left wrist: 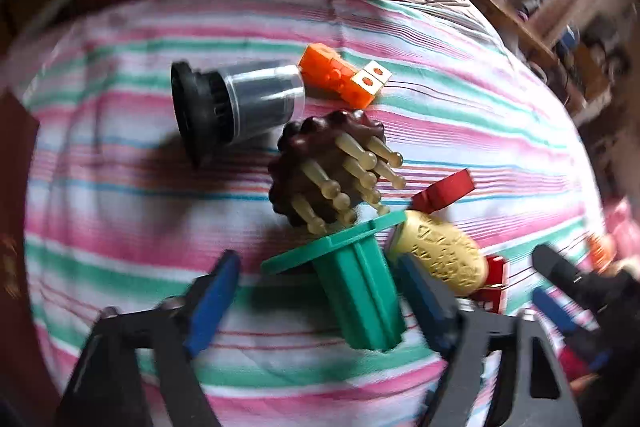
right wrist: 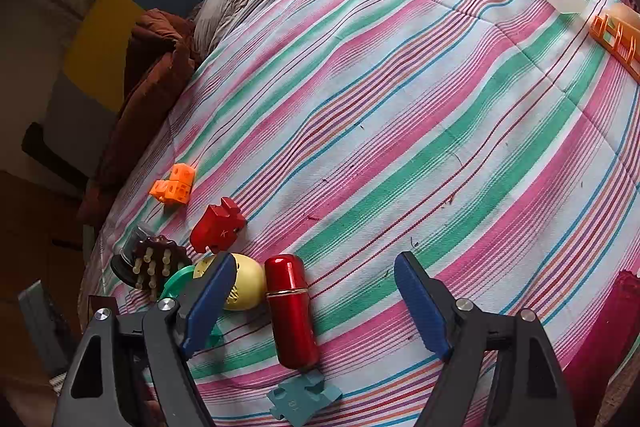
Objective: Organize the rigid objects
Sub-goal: 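Grasp the teal spool-shaped piece with left tool while right tool grasps the red lipstick tube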
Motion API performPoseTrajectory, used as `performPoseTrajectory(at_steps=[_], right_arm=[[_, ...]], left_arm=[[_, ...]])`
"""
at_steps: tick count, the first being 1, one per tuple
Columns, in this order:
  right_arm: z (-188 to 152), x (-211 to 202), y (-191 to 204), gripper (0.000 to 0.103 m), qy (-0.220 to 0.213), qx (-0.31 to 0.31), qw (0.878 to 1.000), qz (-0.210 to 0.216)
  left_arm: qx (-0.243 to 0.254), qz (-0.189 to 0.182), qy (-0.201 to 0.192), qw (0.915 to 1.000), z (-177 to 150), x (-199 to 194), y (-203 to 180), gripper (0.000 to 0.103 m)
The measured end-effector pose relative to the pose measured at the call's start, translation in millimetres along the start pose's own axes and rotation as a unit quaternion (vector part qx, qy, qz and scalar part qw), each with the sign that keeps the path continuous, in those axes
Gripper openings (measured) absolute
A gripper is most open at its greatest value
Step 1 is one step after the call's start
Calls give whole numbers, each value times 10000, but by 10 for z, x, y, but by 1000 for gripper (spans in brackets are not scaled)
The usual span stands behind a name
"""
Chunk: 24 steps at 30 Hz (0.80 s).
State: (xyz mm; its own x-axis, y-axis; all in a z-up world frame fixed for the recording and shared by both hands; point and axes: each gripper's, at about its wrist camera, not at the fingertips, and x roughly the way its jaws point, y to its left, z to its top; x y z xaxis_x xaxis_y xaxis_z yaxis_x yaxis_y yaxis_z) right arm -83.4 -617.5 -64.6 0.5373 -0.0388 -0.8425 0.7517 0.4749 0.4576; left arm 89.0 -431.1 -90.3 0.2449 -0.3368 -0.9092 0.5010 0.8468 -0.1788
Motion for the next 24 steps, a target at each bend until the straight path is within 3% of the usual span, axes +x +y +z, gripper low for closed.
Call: performPoseTrajectory(at_steps=[5,11,17,24], right_arm=[[-17,36,74,83,77,-175,9998,-67],[-23,45,66,83,94,-193,9996,-160],[-38,43,78,82,96,-273,9992,-278],[-91,37,146,46,162,-542,9976,-396]], left_arm=[[358,-134,-192,9991,-164,-116,153,59],[688,-297,-607,9953,-657,-354,402,60],[704,-439,-769,9936,-1008,-515,579,60],[735,-482,-842,9926,-1078,-545,603,60]])
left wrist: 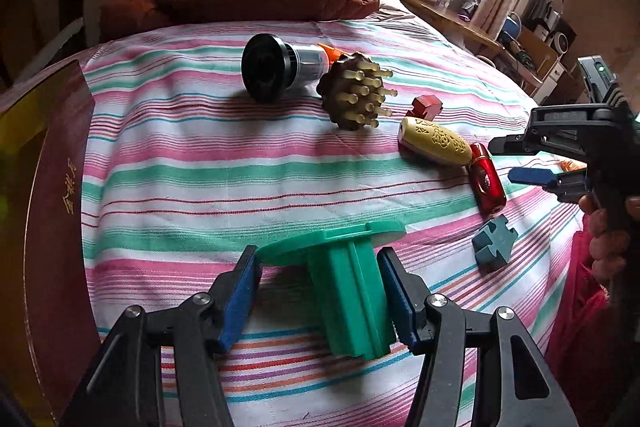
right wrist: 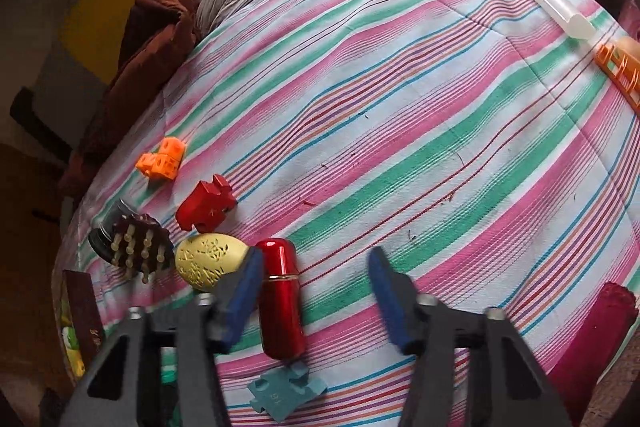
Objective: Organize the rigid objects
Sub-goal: 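Grasp the teal spool-shaped piece with left tool while right tool grasps the red lipstick tube, then carry the teal spool into the gold tray and open the left tool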
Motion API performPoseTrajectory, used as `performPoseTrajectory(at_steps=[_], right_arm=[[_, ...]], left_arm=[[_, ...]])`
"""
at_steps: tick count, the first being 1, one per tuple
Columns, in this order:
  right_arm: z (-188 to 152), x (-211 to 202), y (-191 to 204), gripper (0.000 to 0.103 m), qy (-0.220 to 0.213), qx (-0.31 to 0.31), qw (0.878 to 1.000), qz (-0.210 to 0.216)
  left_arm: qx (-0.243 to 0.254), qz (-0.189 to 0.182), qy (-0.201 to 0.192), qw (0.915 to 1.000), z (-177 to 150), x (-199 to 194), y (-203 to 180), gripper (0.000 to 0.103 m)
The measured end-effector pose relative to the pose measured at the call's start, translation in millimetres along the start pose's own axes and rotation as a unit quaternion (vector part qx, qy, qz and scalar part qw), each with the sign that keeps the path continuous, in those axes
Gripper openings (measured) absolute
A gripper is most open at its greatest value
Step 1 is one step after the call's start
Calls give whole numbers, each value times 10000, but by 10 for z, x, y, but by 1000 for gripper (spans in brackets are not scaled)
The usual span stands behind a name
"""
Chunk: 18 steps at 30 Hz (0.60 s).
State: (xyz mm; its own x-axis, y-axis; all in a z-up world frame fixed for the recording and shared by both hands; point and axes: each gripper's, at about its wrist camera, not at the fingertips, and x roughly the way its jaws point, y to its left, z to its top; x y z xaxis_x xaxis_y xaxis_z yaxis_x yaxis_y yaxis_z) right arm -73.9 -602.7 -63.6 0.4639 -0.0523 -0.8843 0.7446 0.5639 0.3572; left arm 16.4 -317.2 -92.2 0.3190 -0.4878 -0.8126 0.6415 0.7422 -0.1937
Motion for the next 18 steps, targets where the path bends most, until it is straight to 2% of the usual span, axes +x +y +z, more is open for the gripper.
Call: performPoseTrajectory(at_steps=[4,6,8,10,12,18], right_arm=[[-28,-8,76,44,46,-208,9997,112],[-50,7,130,41,106,-361,9992,122],[-86,77,194,40,304,-562,9979,37],[-127,164,273,36,456,-852,9950,-253],[-166,175,370,27,312,-1235,9898,-634],[-198,230,437,27,312,-1434,9851,-899]], left_arm=[[283,196,-104,9994,-20,59,-102,61],[470,349,-121,9982,-57,62,-152,57],[559,427,-184,9974,-78,62,-176,57],[505,416,-199,9977,-71,68,-156,57],[516,436,-200,9975,-65,68,-158,57],[517,407,-201,9976,-62,69,-152,59]])
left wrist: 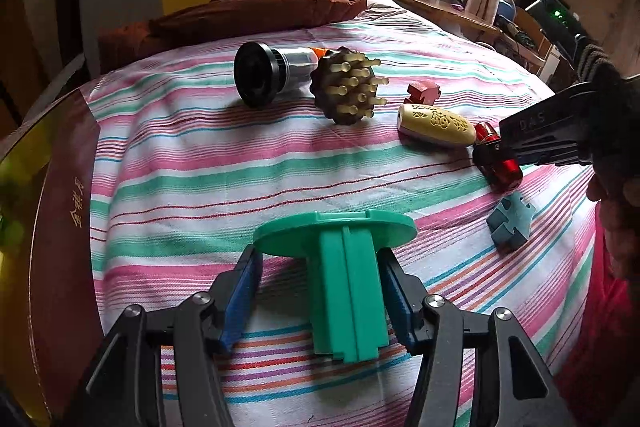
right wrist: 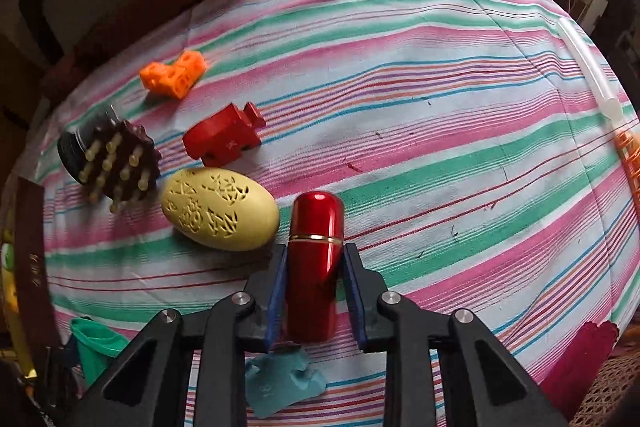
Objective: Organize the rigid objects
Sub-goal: 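Carry the teal spool into the gold tray and open the left tool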
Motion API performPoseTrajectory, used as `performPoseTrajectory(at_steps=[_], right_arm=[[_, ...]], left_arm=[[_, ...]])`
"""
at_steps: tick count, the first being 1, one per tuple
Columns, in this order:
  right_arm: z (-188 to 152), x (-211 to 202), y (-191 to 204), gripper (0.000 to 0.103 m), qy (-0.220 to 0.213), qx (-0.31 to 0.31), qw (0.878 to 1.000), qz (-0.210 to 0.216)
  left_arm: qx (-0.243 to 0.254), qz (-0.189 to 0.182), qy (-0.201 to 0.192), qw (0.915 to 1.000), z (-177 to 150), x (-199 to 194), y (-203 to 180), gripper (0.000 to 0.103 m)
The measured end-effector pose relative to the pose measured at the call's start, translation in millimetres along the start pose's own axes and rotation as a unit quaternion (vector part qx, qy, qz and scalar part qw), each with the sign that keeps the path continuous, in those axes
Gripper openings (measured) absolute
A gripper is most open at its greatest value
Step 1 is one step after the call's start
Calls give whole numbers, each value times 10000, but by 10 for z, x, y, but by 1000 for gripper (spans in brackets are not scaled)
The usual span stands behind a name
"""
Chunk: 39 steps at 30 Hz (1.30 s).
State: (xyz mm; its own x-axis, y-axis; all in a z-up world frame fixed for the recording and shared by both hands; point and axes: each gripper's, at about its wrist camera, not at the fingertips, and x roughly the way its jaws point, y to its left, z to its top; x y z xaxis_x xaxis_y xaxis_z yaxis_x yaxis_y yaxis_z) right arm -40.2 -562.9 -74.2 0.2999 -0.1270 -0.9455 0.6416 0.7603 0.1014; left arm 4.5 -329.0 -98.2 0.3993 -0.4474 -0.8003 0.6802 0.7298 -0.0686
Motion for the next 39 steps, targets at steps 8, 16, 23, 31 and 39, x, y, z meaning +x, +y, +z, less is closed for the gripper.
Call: performPoseTrajectory(at_steps=[8,16,23,31,39], right_arm=[[-15,13,75,26,-82,-213,9996,-155],[-49,25,161,26,-156,-322,9990,-269],[-23,-1,290,25,-333,-938,9928,-672],[-4,0,314,25,-432,-952,9924,-655],[-30,-5,349,25,-494,-1060,9902,-769]], left_arm=[[-167,-31,82,9998,45,-29,122,30],[-379,-394,101,9985,30,-145,161,30],[-207,-667,-169,9974,19,-484,13,30],[-290,-788,-417,9956,1,-798,118,30],[-535,-622,-703,9941,-6,-1112,378,30]])
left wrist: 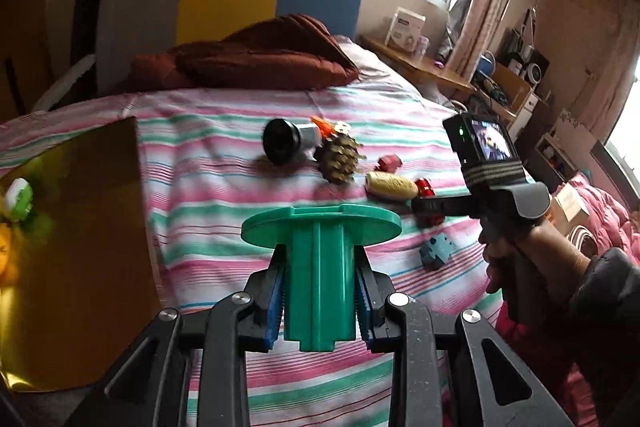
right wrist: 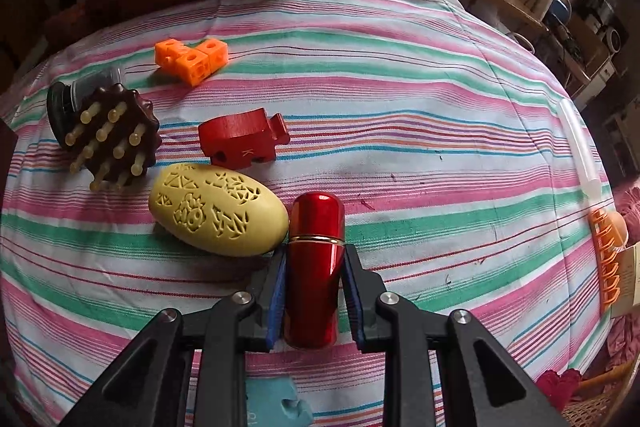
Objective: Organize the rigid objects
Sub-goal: 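Carry the teal spool into the gold tray and open the left tool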
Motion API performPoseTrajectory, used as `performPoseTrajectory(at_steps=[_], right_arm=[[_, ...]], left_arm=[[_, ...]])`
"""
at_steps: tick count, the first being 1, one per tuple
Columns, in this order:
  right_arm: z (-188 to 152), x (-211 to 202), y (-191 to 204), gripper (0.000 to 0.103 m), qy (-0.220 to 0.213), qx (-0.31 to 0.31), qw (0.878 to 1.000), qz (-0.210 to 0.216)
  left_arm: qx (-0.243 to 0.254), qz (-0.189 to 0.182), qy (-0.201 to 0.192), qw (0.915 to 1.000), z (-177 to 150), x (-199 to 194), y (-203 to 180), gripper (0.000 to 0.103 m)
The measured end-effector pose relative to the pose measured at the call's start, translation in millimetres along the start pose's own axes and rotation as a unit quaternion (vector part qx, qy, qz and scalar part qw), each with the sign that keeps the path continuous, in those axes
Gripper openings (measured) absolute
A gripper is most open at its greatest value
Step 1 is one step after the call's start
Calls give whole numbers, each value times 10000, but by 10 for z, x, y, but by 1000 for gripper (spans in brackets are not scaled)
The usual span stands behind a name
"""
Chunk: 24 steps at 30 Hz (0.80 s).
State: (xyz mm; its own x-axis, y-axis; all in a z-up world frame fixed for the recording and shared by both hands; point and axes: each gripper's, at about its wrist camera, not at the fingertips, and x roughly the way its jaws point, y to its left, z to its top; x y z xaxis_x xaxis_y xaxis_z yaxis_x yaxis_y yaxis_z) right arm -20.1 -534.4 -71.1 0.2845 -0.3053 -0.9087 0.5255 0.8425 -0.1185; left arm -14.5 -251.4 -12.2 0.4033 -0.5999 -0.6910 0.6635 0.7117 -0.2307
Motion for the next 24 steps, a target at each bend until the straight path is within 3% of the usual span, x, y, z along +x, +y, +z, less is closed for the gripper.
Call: performPoseTrajectory(at_steps=[6,10,16,18,24], right_arm=[[-5,16,-50,25,33,141,9998,117],[6,37,-40,25,7,26,10000,39],[0,26,-40,25,19,46,10000,60],[-4,23,-32,25,16,26,10000,49],[-17,15,-17,25,9,30,10000,32]], left_arm=[[-281,309,-20,9991,-20,-149,352,30],[-653,699,-56,9954,-18,-303,801,30],[-1113,1582,23,9811,-99,-551,1645,30],[-1266,1970,160,9721,-172,-583,1954,30],[-1614,2603,385,9512,-402,-600,2569,31]])
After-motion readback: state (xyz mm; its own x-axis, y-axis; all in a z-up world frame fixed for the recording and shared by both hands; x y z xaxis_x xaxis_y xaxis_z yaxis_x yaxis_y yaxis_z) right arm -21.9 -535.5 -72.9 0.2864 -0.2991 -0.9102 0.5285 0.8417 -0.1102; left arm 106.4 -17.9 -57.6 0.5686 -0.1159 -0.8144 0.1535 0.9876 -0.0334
